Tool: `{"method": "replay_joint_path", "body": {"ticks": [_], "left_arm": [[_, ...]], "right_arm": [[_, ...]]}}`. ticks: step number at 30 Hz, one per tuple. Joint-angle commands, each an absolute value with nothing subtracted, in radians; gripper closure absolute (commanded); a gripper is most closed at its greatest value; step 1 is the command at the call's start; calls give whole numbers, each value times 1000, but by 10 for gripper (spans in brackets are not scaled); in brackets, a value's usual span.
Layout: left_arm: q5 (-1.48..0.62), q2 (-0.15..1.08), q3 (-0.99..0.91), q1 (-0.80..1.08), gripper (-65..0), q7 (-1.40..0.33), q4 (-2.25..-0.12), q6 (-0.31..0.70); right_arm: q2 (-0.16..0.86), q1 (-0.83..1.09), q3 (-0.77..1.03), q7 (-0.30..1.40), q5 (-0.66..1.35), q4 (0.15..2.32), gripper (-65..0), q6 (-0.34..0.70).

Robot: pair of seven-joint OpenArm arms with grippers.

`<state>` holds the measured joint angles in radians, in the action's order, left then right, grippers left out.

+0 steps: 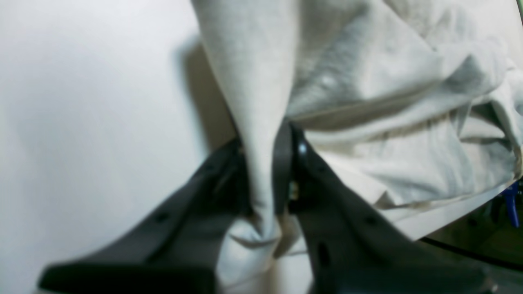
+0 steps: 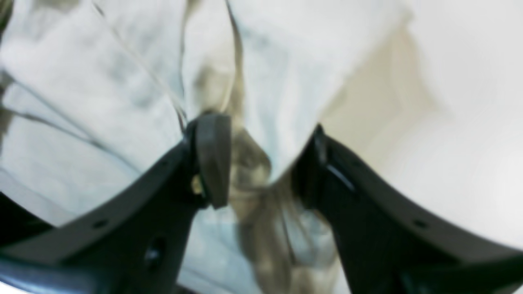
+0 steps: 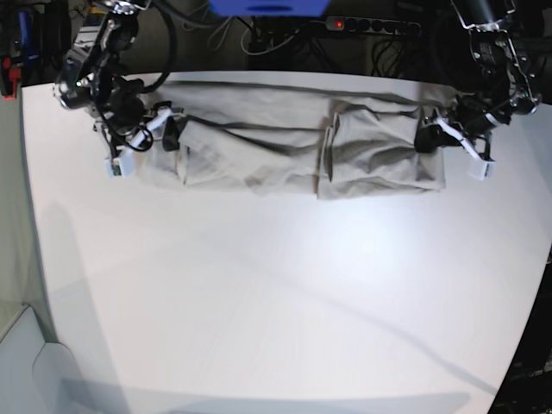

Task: Layout the t-shirt on the table in an organized manner, then fold the t-shirt properly
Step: 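Carry the right gripper's strip end over toward the left gripper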

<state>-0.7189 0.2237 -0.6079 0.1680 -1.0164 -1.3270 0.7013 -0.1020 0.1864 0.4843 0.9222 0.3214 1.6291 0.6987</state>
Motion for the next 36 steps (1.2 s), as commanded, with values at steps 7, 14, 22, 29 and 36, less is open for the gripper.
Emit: {"method": "replay_joint_path", "body": {"ticks": [7,14,22,29,36], "left_arm": [[-682,229,-608,171,-1,-1053,-1333,698],[-682,229,-607,170,-1,-1055,-1333,698],[-676,229,-605,165,-1,-1055,-1333,698],[-676,229,-605,163,-1,-1055,-1333,698],[-674,228,-605,163,-1,-1053,-1333,698]], "right_arm": [[-104,193,484,969,288,1626,-40,698],[-104,194,484,969,288,1664,0,698],[-127,219,363,1026,288,1945,0,698],[-143,225,136,1050,289,2003,0,698],[-157,217,-142,1046,289,2002,0,698]]}}
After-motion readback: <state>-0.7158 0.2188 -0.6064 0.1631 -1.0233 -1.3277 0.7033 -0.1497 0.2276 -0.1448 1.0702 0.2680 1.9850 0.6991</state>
